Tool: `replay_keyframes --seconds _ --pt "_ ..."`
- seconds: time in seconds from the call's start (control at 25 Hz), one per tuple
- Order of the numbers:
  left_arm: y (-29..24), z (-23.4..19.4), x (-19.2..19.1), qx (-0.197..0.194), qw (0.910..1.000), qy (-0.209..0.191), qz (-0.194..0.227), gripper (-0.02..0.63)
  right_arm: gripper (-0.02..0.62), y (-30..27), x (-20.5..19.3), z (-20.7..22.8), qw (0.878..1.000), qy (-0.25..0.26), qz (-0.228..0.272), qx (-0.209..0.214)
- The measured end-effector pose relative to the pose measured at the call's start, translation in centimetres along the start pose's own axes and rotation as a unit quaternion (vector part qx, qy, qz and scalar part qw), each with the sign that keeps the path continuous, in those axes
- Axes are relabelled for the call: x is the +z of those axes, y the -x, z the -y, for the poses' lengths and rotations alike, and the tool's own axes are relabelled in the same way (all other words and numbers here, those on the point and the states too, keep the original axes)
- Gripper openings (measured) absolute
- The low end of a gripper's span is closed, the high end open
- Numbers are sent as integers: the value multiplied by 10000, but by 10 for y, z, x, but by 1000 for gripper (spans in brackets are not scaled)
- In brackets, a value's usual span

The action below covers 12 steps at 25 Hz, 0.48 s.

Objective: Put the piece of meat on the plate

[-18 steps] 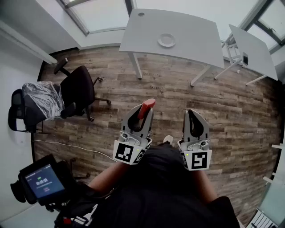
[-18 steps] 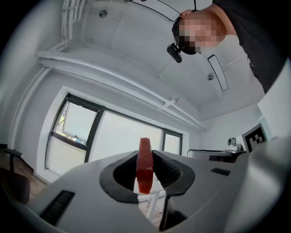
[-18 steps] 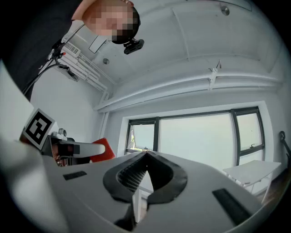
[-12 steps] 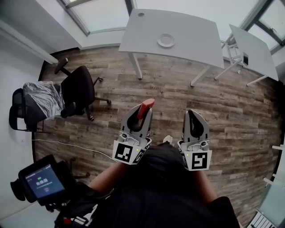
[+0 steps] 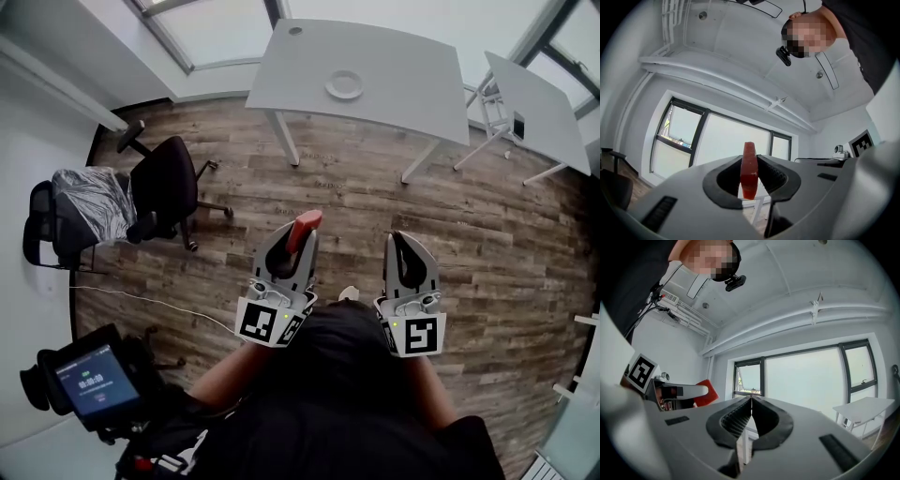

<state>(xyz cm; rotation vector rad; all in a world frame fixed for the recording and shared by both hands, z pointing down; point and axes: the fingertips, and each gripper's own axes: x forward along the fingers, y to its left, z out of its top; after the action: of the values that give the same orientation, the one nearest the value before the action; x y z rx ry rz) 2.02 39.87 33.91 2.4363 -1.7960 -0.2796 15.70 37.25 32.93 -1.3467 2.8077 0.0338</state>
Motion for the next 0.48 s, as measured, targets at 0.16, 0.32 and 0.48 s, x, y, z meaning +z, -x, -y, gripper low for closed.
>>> replay_keyframes --seconds 0.16,0.32,0.48 --pt "-8 20 -8 156 9998 -57 73 94 6 13 0 22 9998 -37 75 177" --pt "-8 32 -18 363 9993 -83 100 94 6 22 -4 32 9992 -5 74 384" --pt "-12 42 -28 417 9991 -30 33 94 6 32 -14 45 9993 20 -30 367"
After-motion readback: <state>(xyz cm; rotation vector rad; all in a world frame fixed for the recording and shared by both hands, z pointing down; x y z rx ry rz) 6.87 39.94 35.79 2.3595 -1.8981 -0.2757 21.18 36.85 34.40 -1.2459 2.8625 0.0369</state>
